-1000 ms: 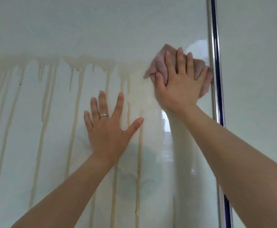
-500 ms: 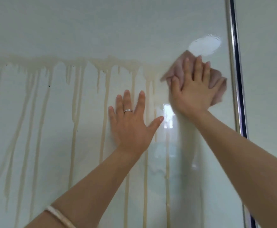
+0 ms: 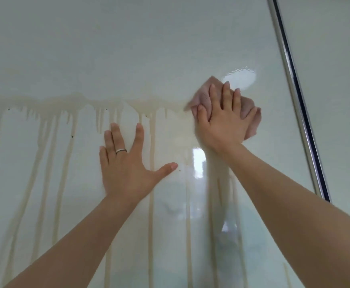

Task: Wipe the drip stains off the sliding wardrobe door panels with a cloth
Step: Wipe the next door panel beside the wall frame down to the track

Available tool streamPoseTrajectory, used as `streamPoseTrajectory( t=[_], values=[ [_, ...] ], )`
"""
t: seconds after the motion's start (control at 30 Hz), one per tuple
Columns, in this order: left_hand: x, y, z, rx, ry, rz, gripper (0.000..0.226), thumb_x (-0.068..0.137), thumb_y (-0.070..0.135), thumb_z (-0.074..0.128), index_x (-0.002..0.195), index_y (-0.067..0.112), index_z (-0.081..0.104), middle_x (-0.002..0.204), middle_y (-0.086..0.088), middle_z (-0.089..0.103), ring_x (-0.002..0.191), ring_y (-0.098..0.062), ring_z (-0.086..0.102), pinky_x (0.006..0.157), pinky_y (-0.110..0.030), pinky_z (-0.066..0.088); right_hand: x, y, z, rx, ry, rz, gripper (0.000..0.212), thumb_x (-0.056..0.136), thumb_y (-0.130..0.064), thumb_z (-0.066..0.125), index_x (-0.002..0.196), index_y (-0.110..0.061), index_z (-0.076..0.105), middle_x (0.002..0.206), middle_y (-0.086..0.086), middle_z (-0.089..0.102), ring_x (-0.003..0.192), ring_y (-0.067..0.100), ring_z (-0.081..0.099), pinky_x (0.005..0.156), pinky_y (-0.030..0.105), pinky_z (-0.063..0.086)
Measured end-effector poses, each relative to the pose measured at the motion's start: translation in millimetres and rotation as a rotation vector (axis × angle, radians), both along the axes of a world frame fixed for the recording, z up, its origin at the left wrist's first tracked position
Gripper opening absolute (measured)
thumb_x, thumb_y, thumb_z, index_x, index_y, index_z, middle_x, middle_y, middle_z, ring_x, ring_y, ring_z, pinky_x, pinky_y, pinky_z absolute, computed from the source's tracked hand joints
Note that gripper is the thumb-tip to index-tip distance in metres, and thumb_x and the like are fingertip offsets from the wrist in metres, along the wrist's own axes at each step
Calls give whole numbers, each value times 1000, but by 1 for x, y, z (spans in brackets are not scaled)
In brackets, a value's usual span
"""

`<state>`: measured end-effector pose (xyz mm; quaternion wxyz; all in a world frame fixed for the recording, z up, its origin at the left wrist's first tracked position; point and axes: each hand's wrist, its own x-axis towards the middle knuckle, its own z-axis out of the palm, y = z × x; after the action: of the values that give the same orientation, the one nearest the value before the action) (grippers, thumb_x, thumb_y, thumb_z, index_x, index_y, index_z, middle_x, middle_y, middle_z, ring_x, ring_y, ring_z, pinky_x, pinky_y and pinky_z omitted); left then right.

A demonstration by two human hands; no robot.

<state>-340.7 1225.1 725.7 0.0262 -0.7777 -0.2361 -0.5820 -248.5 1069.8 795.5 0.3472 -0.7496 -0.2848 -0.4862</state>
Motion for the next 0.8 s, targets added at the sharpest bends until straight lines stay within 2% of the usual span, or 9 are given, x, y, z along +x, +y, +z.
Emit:
streamPoseTrajectory(
  t=[0.1, 0.23, 0.3, 0.4, 0.47, 0.53, 0.63, 0.73, 0.8],
  values=[
    [4, 4, -2, 30, -37, -9, 119, 47, 96, 17, 145, 38, -18, 152, -13, -28, 140, -26, -25, 113, -39, -11, -6, 44, 3, -50, -159, -7, 43, 98, -39, 42, 137, -23, 50, 142, 6, 49, 126, 22, 46, 102, 34, 31],
    [5, 5, -5, 63, -59, -15, 121, 45, 99, 11, 145, 37, -18, 152, -15, -26, 140, -27, -24, 113, -39, -12, 28, 58, -7, -189, -270, -212, 70, 84, -70, 25, 145, -36, 37, 153, -4, 34, 140, 22, 28, 105, 37, 9],
    [4, 3, -5, 53, -18, -9, 118, 52, 94, 18, 147, 32, -14, 151, -16, -29, 140, -28, -25, 113, -41, -12, 39, 33, -15, -149, -313, -240, 79, 76, -69, 12, 148, -40, 28, 159, -5, 22, 145, 21, 18, 109, 40, 2],
    [3, 3, -3, 54, -17, 10, 114, 57, 91, 20, 150, 27, 0, 150, -17, -30, 139, -30, -26, 113, -41, -12, 40, 10, -12, 2, -201, -184, 69, 86, -54, 10, 153, -40, 5, 162, -10, -2, 149, 14, -4, 114, 54, -7],
    [6, 7, -5, 78, -54, 17, 114, 55, 94, 10, 148, 31, -13, 150, -19, -28, 140, -32, -24, 113, -43, -10, 31, 23, 5, 138, -126, -188, 67, 89, -55, 10, 154, -37, 3, 163, -6, -2, 149, 16, -6, 114, 61, -3],
    [10, 10, -7, 98, -91, 10, 114, 52, 93, 3, 146, 32, -18, 151, -20, -26, 140, -32, -22, 113, -43, -10, 14, 48, 15, 143, -115, -159, 66, 92, -55, 11, 154, -35, 3, 163, -3, -2, 149, 18, -6, 113, 63, -3],
    [12, 12, -7, 104, -124, -17, 113, 55, 94, 14, 147, 33, -13, 153, -20, -21, 141, -31, -19, 112, -41, -10, -3, 76, 6, -10, -329, -98, 69, 88, -57, 7, 154, -36, 10, 163, -4, 3, 149, 18, -2, 113, 60, -7],
    [10, 7, -7, 92, -110, -44, 112, 57, 90, 26, 148, 35, -9, 153, -17, -22, 141, -29, -21, 113, -40, -11, 5, 71, -17, -165, -548, -43, 67, 89, -57, 16, 150, -34, 29, 160, -1, 22, 148, 23, 16, 111, 59, -1],
    [8, 4, -5, 75, -58, -25, 113, 58, 90, 28, 146, 34, -16, 151, -17, -26, 140, -29, -24, 113, -41, -12, 18, 47, -20, -182, -538, -62, 66, 89, -58, 18, 150, -35, 29, 160, -2, 22, 148, 22, 17, 112, 60, 2]
  ],
)
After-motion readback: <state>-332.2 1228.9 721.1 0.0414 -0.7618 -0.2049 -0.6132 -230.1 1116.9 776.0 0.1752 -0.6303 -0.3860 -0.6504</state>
